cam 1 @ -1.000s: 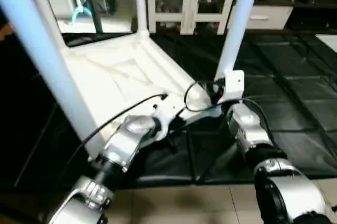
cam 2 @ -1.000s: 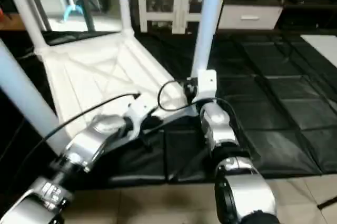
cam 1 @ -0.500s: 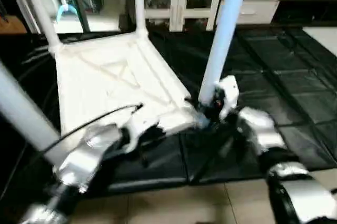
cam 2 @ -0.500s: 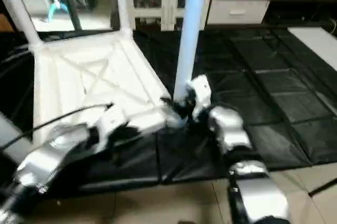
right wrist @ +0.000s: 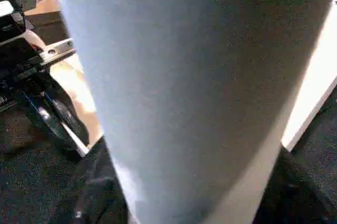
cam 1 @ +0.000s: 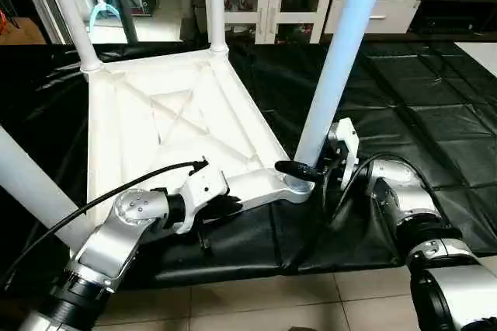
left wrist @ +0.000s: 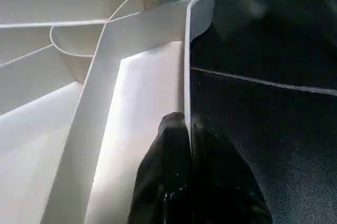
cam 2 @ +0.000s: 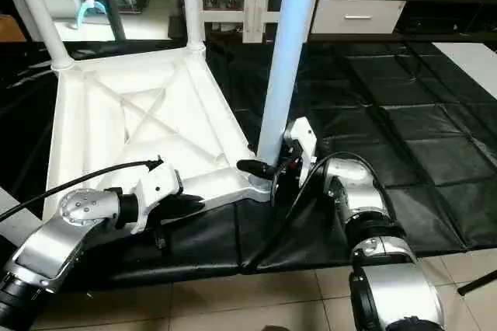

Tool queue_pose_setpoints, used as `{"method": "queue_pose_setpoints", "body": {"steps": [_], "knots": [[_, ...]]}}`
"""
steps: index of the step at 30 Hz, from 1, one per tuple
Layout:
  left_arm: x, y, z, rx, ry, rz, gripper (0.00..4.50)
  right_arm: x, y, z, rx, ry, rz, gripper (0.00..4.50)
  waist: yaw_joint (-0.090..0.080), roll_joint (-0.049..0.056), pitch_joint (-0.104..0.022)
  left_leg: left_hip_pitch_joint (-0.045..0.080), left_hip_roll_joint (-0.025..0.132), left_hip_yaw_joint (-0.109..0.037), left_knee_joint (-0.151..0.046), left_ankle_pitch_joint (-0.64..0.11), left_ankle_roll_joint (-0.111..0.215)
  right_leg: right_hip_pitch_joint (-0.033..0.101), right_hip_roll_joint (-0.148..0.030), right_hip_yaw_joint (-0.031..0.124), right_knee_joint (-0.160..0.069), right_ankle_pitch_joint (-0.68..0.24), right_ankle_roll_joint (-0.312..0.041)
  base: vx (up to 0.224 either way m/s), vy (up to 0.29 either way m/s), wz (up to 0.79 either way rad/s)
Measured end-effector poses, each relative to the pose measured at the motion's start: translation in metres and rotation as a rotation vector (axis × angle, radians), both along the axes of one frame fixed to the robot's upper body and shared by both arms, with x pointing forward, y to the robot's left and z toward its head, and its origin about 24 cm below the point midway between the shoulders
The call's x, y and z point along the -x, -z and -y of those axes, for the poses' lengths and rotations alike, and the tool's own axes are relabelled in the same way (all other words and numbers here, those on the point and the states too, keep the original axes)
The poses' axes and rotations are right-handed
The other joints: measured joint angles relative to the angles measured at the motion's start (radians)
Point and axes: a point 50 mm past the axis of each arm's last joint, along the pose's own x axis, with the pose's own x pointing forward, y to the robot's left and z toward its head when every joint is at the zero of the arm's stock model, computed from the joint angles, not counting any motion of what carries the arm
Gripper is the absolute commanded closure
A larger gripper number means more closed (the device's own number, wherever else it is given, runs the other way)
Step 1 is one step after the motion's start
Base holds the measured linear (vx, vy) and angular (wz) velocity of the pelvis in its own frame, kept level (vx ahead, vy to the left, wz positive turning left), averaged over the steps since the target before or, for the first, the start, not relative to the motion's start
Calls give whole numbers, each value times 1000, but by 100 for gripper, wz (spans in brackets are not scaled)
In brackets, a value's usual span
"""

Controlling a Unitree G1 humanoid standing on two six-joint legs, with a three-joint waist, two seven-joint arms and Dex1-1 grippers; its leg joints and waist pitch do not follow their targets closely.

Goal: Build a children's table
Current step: Rotate leg to tighten

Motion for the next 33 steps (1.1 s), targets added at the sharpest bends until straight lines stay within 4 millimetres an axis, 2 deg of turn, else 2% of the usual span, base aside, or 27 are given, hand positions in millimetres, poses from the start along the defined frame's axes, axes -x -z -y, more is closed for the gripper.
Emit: {"method": "queue_pose_setpoints", "body": {"steps": [1, 5, 11, 14, 15, 17, 20, 27, 28, 30, 33], "knots": [[0, 0, 0, -1, -4, -1, 450, 0, 0, 0, 4, 5, 2, 247, 0, 0, 0, 0, 0, 0, 0, 0, 0, 0, 0, 0, 0, 0, 0, 0, 0, 0], [-2, 1, 1, -5, -30, 5, 450, -3, 1, -4, 14, 56, 16, 255, -2, -1, 0, 1, 0, 0, 1, -2, -4, 1, 0, 1, 3, 0, 0, 0, 0, 0], [-12, 3, 12, -18, -103, 16, 450, -11, 6, -12, 19, 276, 23, 260, -6, -3, 1, 4, 1, 0, 1, -2, -7, 5, 1, 0, 6, 1, -2, 0, 0, 0], [-23, 5, 27, -19, -159, -1, 450, -17, 10, -14, 27, 453, 14, 261, -2, -4, 0, 8, 0, 0, 1, -2, -8, 9, 0, 0, 5, 1, -2, 0, 0, 0], [-32, 6, 40, -8, -200, -21, 450, -22, 12, -15, 25, 583, 2, 262, 1, -5, 1, 13, -1, -1, 1, -1, -8, 11, 0, 1, 4, -1, 2, 0, 0, 0], [-45, 6, 65, -1, -266, -54, 450, -31, 12, -18, 31, 814, -33, 262, 12, -6, 2, 12, -2, 1, 0, -1, -9, 11, -2, 2, 3, -1, 3, 0, 0, 0], [-50, 7, 83, 7, -285, -83, 450, -32, 15, -16, 37, 968, -52, 262, 24, -5, 1, 15, -2, 0, 1, -1, -8, 18, -2, 2, 1, -2, 4, 0, 0, 0], [-51, 8, 83, -15, -264, -53, 450, -31, 16, -16, 16, 982, -53, 262, 21, -3, -1, 15, -2, -2, -2, -2, -8, 24, -2, 0, -11, -2, 5, 0, 0, 0], [-50, 8, 82, -15, -261, -48, 450, -30, 16, -16, 11, 976, -50, 227, 21, -3, -1, 14, -2, -2, -2, -2, -8, 24, -2, -1, -11, -2, 5, 0, 0, 0], [-46, 10, 72, -12, -235, -16, 450, -28, 16, -17, -20, 895, -32, 227, 13, -3, -2, 13, -2, -2, -3, -2, -8, 23, -1, -1, -11, -1, 5, 0, 0, 0], [-44, 9, 63, -15, -214, 11, 450, -24, 16, -17, -59, 819, -23, 186, 1, -1, -2, 9, -1, -2, -4, -2, -8, 23, -1, -1, -11, 2, 0, 0, 0, 0]]}}
